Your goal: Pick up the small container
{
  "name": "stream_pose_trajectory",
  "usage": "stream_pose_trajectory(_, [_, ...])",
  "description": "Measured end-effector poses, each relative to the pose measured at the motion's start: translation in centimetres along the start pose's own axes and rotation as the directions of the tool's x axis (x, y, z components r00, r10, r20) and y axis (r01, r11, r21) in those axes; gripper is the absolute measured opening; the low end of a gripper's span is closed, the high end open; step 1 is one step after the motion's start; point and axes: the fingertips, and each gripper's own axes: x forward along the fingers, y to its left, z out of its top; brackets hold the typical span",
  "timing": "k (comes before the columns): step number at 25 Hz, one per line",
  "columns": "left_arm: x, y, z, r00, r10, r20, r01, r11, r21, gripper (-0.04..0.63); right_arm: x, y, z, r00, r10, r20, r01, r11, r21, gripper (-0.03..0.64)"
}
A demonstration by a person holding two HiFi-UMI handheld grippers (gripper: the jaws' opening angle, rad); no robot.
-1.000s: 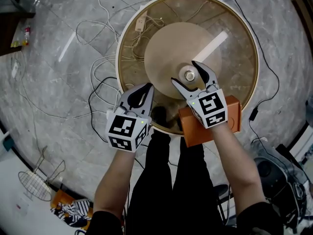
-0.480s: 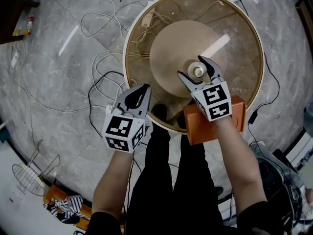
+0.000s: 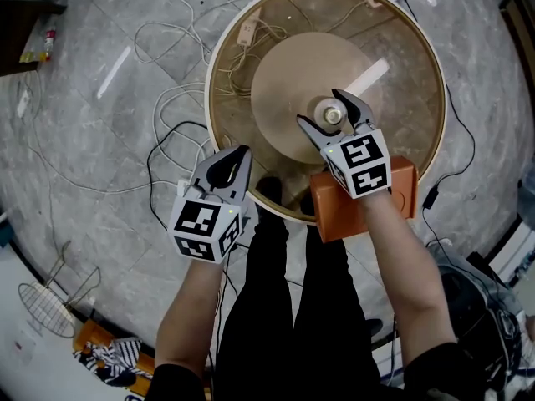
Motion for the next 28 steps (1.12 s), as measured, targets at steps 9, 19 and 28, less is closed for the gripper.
stream_pose_trajectory(9, [-1.3, -1.4, 0.8, 1.0, -0.004, 0.008, 0.004, 1.0, 0.001, 0.026, -2.2, 1.0, 0.4, 1.0, 0.017, -0.016, -0.017, 1.0, 0.009, 0.347])
stream_pose_trajectory(19, [-9.7, -7.8, 9.3, 0.999, -0.047, 0.017, 0.045, 0.995, 0.09, 0.026, -15.7, 5.8, 8.4, 0.997, 0.018, 0.069, -0.021, 0.998, 0.053, 0.345])
stream_pose_trajectory(28, [-22.1, -13.1, 18.7, 0.994, -0.038, 0.102, 0.019, 0.984, 0.175, 0.026, -30.6, 11.5, 16.0, 0.988, 0.006, 0.157, -0.007, 1.0, 0.003, 0.345])
